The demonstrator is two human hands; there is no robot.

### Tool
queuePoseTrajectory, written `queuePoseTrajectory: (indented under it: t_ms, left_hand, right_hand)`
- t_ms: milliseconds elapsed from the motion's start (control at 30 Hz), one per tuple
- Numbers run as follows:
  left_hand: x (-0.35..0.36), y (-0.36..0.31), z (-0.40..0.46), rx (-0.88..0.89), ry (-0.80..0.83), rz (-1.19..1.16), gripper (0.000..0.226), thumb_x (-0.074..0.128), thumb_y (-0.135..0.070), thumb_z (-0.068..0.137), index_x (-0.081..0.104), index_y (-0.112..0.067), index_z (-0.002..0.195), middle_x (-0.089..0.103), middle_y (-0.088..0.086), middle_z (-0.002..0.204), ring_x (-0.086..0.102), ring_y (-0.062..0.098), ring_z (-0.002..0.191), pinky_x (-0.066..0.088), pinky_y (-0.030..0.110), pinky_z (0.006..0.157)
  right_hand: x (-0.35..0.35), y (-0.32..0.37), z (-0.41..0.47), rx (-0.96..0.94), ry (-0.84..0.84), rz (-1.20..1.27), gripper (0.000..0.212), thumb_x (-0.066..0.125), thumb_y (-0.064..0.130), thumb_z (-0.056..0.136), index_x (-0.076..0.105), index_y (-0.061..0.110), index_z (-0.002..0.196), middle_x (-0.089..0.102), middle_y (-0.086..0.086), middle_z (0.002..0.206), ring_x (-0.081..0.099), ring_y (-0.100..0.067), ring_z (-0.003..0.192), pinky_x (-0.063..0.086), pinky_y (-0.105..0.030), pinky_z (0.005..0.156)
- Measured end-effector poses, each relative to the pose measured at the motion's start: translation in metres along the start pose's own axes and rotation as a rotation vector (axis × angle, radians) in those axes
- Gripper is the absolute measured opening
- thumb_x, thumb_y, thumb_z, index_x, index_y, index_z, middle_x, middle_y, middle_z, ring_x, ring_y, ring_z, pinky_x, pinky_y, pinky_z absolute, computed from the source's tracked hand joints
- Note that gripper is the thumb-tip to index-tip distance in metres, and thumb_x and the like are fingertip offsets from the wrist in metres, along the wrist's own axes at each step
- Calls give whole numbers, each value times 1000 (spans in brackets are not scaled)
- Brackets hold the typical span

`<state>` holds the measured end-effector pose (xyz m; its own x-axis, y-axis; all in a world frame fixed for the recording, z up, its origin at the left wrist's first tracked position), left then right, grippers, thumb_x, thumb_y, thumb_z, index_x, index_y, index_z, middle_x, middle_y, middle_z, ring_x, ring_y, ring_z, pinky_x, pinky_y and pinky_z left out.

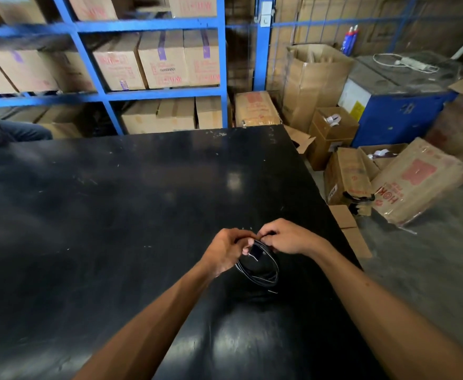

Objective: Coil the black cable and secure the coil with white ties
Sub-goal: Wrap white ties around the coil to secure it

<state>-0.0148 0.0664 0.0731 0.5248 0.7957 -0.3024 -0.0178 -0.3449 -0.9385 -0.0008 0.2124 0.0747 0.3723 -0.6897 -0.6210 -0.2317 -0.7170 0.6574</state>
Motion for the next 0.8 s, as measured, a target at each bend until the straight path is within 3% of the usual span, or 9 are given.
queuePoseTrajectory:
  t_ms: [67,167,300,400,533,633,700,800]
  left_hand:
    - [-5,-4,-1,16,-32,32,18,60,-11,97,76,-12,105,66,4,86,60,8,74,46,10,68]
    - [-6,-5,-1,-8,-22,-6,19,58,-7,97,76,-7,102,61,1,71,52,4,58,44,15,62]
    - [-10,3,1,-78,-83,-52,20,55,-4,97,75,-3,100,61,6,70,50,12,60,45,28,63]
    - [-14,8,4,-122,-154,-169,18,55,-1,97,73,1,101,60,10,71,49,15,61,44,30,63]
    - [-13,11,8,-130,-106,-200,17,56,-1,96,72,2,101,61,13,77,51,13,62,45,26,62]
    - [-13,12,12,-144,-44,-185,17,57,-3,96,74,0,97,63,9,77,51,9,60,46,22,58]
    - [-13,13,15,-156,-8,-174,18,56,-2,95,74,-1,92,63,7,73,51,7,59,45,21,55]
    - [-17,14,17,-202,0,-184,21,56,1,92,75,-2,85,63,2,65,51,6,55,45,21,54]
  right_hand:
    - [-4,7,0,-35,-40,31,25,61,19,91,71,41,98,73,10,94,69,-5,90,53,-28,78]
    - [-9,10,2,-41,-95,23,27,66,22,90,63,34,114,72,5,92,71,-9,85,55,-30,75]
    - [-21,31,-3,-191,-252,-141,12,75,21,87,76,29,95,71,15,77,67,2,75,52,-24,73]
    - [-26,48,-14,-313,-380,-169,13,73,16,86,81,22,95,76,11,85,68,-2,79,57,-26,76]
    - [-16,56,-22,-415,-272,-270,25,64,11,96,76,29,108,70,17,94,66,0,84,53,-16,73]
    - [-12,57,-24,-440,-234,-391,25,59,12,98,78,24,110,69,8,105,66,-5,90,55,-25,79]
    - [-7,54,-24,-426,-201,-450,26,61,18,94,74,19,117,64,7,114,63,-7,95,53,-27,81]
    - [5,51,-27,-430,-140,-546,45,70,35,88,62,19,129,50,10,123,58,-7,101,45,-20,84]
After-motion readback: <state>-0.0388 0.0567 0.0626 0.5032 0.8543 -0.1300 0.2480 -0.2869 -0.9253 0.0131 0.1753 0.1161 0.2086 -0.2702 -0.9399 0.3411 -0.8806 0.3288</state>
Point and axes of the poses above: each hand's wrist, its own z-axis towards the middle knuckle, its own x-axis out of the palm, y = z × x, the point moved 8 cm from there along z, towards the middle knuckle
